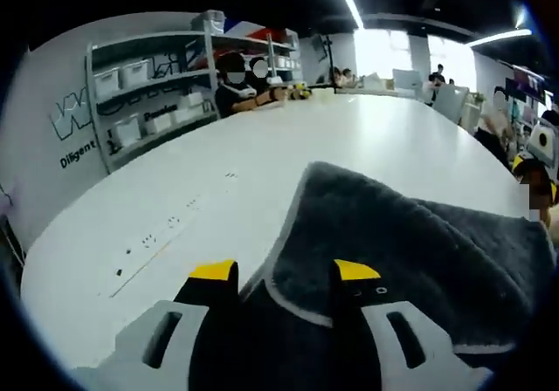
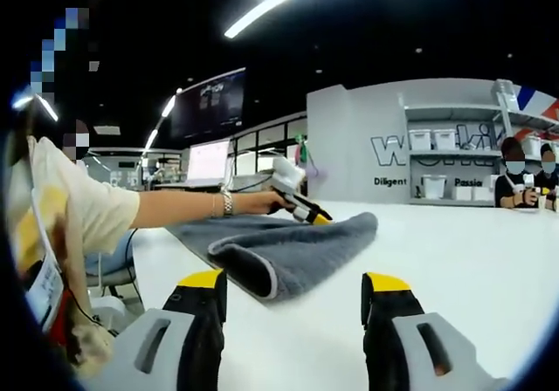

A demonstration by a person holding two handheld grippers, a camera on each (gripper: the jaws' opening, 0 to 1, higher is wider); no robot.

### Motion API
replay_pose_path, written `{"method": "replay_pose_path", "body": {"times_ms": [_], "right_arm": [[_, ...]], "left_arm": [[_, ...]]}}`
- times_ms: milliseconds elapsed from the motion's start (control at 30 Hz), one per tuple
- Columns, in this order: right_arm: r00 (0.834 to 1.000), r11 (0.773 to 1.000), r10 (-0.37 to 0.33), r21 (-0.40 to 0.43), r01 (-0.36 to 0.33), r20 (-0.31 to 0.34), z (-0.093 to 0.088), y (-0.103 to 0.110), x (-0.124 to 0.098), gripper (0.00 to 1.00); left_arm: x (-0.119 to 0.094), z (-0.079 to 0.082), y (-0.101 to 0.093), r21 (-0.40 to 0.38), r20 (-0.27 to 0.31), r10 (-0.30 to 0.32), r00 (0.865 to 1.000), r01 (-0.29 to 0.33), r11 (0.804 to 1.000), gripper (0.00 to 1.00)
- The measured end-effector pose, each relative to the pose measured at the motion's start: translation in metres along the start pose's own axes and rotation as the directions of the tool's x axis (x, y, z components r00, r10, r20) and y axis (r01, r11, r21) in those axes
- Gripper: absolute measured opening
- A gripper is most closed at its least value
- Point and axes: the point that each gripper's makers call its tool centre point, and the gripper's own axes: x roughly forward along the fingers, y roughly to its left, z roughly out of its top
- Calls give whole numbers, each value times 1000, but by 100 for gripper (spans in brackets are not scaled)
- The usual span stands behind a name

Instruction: Fold the towel on the table until its edges align and the towel forms a compact rectangular stack.

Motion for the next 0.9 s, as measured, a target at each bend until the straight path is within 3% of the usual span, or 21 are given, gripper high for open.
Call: {"method": "replay_pose_path", "body": {"times_ms": [333, 433, 567, 600, 900], "right_arm": [[999, 999, -21, -27, 20, -37, -9, 1, 1, 62], [999, 1000, -17, -24, 16, -36, -9, 2, 1, 62], [999, 999, -30, -34, 28, -46, -11, -1, 0, 62], [998, 999, -30, -34, 29, -46, -11, -1, 0, 62], [998, 999, -23, -33, 21, -50, -11, 0, 0, 62]], "left_arm": [[3, 1, -12, 51, 13, -22, 1000, 21, 998, 26], [2, 3, -12, 108, 5, -12, 1000, 12, 994, 22], [-2, 5, -11, 148, 7, -7, 1000, 5, 989, 10], [-2, 6, -11, 147, 11, -8, 1000, 7, 989, 3], [-9, 6, -4, 140, 28, 25, 999, -28, 990, 1]]}}
